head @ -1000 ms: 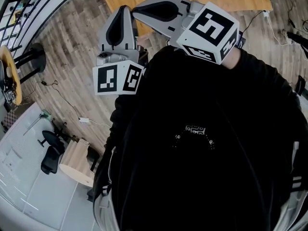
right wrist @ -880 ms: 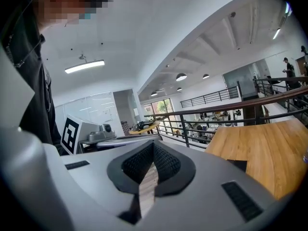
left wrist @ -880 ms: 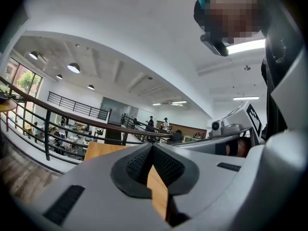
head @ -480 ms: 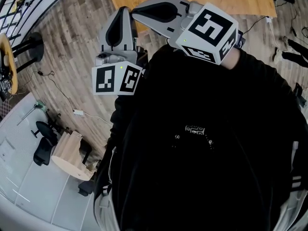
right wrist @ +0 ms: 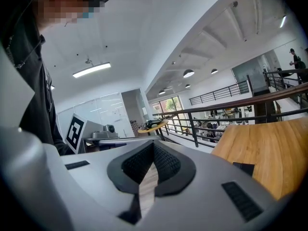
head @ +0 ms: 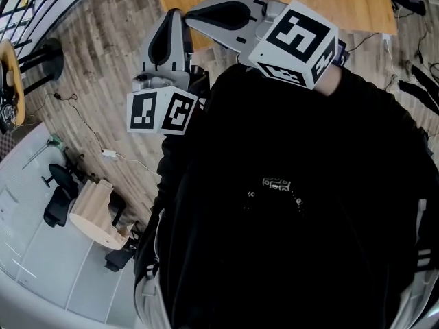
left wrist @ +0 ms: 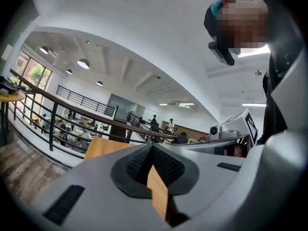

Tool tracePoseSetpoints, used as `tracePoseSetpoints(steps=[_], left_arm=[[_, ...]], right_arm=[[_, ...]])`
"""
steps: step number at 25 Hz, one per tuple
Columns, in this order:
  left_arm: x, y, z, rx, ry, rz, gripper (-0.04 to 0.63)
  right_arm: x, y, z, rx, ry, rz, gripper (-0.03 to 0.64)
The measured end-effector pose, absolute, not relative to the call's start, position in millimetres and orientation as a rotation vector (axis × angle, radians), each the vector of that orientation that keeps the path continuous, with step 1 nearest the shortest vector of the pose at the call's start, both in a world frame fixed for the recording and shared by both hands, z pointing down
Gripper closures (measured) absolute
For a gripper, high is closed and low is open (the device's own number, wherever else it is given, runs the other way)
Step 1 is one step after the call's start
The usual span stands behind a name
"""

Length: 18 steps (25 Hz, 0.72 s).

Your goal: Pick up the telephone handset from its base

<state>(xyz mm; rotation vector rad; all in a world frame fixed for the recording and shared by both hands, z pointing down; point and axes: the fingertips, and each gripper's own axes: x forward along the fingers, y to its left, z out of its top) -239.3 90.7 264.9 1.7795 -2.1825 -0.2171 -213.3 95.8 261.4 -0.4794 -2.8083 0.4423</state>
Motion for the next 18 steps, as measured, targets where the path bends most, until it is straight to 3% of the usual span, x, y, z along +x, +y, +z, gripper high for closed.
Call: tracePoseSetpoints(steps=[18], left_arm=[[-257.1,-14.6,272.6,1.722,-2.131,-0.293,0.591]], right_arm=[[-230.8,-8.4,264.7,-0.591,-2.771,0.459,0.6]])
